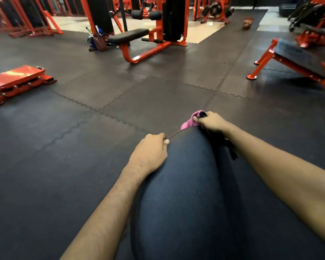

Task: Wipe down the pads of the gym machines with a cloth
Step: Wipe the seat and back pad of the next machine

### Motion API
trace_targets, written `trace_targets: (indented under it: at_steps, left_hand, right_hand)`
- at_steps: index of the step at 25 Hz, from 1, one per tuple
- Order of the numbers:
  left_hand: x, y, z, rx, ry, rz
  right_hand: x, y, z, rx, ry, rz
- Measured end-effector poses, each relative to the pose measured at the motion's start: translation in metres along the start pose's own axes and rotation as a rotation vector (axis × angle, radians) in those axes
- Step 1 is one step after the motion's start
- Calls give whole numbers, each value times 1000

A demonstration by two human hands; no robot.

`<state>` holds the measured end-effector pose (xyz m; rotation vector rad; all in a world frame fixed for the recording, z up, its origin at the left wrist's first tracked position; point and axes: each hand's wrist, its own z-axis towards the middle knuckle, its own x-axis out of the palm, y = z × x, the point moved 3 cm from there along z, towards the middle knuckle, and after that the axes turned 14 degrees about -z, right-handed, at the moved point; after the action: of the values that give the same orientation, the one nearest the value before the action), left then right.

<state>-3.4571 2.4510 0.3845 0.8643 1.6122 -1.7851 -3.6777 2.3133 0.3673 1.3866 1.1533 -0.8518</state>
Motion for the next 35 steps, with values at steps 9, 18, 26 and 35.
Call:
trace_targets:
  at_steps: [9,18,26,35]
  left_hand:
    - [-18,25,-46,21,-9,-102]
    - [-32,69,-116,14,-224,-24]
    - [-32,85,-204,9,-438,-107]
    - [-23,100,-321,58,-438,-153]
  right_hand:
    - [-4,54,-18,-105,22,-133]
    - [10,120,-69,-267,-89,-250]
    - [44,169,-191,-408,-313,-348]
    - [132,188,-323,-486,-531,-538]
